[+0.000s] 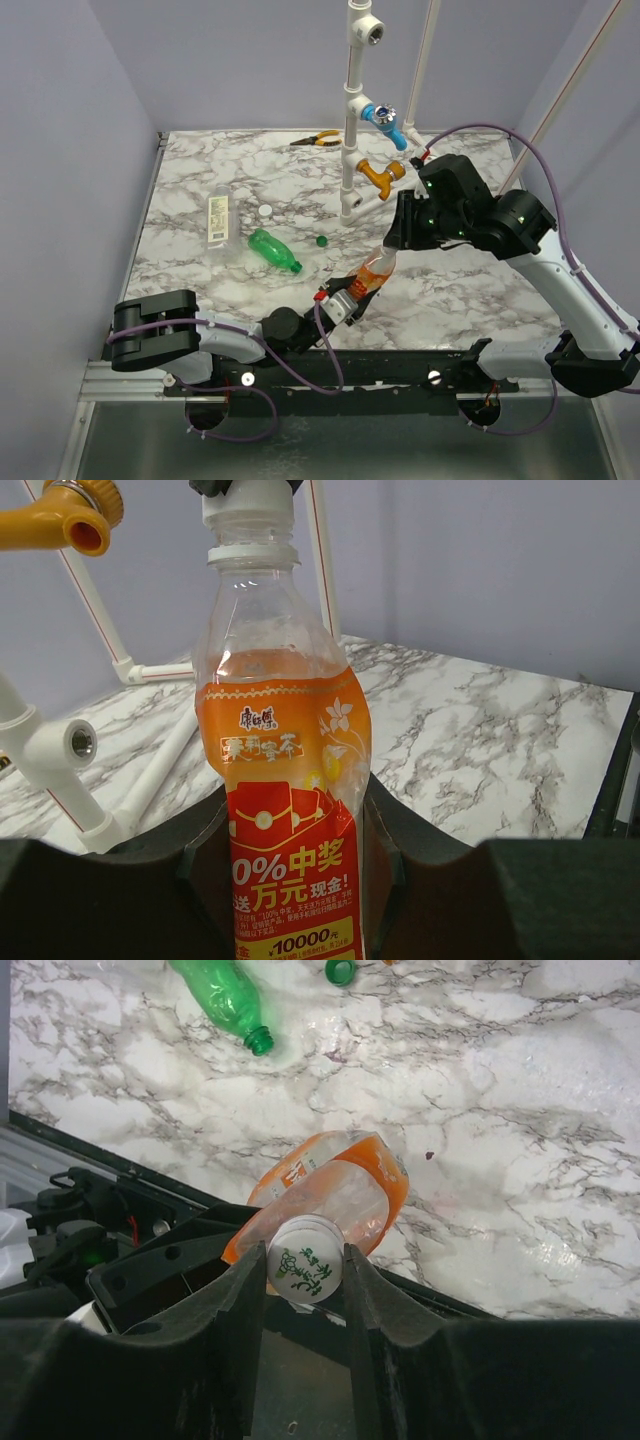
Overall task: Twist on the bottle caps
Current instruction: Screw the bottle cap onto the plastic bottle.
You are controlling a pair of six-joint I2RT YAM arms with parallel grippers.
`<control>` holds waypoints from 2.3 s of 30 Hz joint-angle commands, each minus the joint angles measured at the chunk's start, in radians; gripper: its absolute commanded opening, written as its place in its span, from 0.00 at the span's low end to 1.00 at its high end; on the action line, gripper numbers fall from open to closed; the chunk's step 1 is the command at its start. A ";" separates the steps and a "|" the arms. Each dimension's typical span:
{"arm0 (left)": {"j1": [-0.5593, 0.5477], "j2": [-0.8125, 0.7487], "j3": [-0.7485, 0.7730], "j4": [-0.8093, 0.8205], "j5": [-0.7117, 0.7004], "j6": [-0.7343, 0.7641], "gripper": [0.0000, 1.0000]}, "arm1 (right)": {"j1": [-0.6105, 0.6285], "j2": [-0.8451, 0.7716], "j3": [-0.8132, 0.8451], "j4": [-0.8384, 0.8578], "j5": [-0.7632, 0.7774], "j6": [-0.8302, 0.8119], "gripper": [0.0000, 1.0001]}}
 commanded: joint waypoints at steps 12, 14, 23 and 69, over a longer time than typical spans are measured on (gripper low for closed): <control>-0.009 -0.013 0.047 0.020 -0.056 0.067 0.00 | 0.002 -0.007 -0.066 -0.002 -0.003 0.141 0.31; -0.009 0.003 0.057 0.020 -0.064 0.077 0.00 | 0.003 -0.001 -0.074 -0.008 0.006 0.163 0.31; -0.015 0.025 0.083 0.054 -0.066 0.142 0.00 | 0.003 0.024 -0.070 -0.042 0.009 0.228 0.31; -0.063 0.039 0.108 0.240 -0.075 0.351 0.00 | -0.002 0.096 0.011 -0.002 -0.146 0.440 0.34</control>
